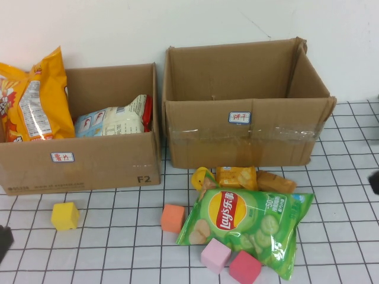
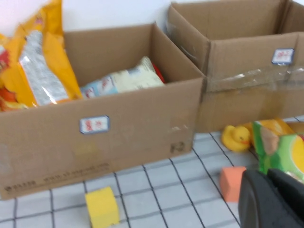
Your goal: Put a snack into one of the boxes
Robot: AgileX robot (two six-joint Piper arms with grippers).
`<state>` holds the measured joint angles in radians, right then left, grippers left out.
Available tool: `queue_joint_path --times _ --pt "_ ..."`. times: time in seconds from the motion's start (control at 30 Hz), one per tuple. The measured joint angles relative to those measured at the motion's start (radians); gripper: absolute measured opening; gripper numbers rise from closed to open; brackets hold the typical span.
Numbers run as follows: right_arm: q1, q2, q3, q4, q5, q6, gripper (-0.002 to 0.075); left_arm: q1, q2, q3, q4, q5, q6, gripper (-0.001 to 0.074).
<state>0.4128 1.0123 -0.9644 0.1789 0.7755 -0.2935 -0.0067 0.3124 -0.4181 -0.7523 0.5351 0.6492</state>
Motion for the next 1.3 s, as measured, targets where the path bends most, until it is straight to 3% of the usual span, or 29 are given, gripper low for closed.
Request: queue_joint_path --times 0.27,0.43,0.8,1.1,1.3 --pt "0.0 -0.351 0.279 0.135 -0.213 -0.124 -0.0001 0.0 0.0 0.15 -0.154 -0.27 0.004 -0.0001" --pt "0.0 -0.574 0.382 0.201 -0.257 -0.212 -0.0001 0.0 0.0 0.242 -0.221 -0.335 0.004 -0.0001" --pt "0.0 -0.828 0.467 0.266 -0.294 -0.23 -0.0001 0.0 0.0 0.258 -0.227 -0.263 0.004 -0.0001" --pt "0.0 -0.838 0.483 0.266 -0.256 -0.231 -0.0001 0.0 0.0 0.258 -0.225 -0.114 0.004 -0.0001" --pt "0.0 -0.838 0.508 0.158 -0.257 -0.231 -0.0001 0.0 0.0 0.258 -0.224 -0.019 0.004 -0.0001"
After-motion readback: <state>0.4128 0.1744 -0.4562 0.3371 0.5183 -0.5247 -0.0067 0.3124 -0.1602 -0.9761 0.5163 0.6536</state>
